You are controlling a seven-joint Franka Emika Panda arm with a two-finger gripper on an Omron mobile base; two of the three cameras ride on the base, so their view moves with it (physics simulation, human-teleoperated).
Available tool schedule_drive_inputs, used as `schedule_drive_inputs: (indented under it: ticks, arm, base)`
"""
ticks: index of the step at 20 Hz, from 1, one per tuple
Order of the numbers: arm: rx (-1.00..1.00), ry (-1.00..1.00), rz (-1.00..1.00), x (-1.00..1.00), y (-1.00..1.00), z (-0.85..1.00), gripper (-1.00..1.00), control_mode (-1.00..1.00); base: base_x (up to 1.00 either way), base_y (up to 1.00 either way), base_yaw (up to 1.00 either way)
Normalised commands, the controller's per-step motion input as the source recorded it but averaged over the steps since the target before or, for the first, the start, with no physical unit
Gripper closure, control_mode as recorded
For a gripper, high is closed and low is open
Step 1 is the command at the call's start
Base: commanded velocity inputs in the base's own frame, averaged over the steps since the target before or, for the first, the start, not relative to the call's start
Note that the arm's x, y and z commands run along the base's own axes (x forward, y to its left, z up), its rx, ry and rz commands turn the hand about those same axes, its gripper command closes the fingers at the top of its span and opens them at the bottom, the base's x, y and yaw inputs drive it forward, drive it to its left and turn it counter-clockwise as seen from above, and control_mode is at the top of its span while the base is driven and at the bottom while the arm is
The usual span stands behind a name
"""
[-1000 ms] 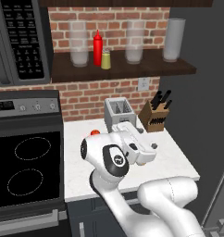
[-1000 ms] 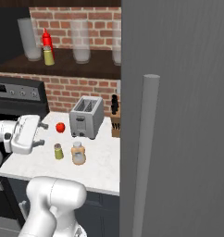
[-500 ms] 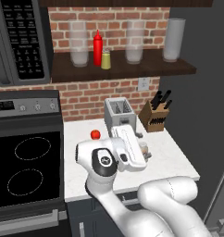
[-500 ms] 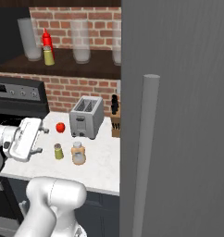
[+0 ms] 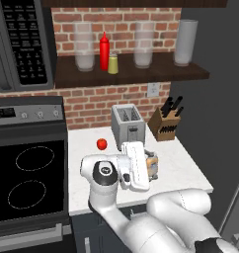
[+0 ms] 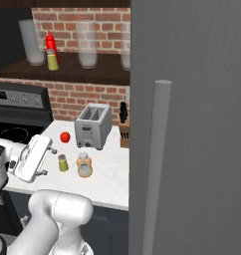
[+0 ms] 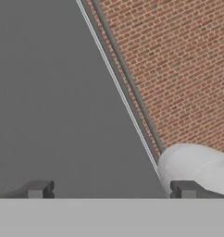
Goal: Put the shaker and condiment bottle from the counter next to their counterparts in the cabinet.
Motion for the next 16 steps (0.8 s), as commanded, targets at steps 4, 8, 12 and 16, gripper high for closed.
schedule_drive_inputs:
  ticks: [4, 8, 12, 16]
  arm:
    - [0.0, -0.04, -0.06, 0.31, 0.0, -0.27, -1.0, -1.0]
    - [0.01, -0.04, -0.01, 0.46, 0.0, -0.21, -1.0, -1.0]
    - [0.02, -0.02, 0.0, 0.51, 0.0, -0.18, -1.0, -1.0]
    - [0.03, -0.01, 0.0, 0.42, -0.08, -0.2, -1.0, -1.0]
  base:
    - [0.0, 0.0, 0.0]
    - [0.0, 0.0, 0.0]
    - [0.0, 0.0, 0.0]
    - [0.0, 0.0, 0.0]
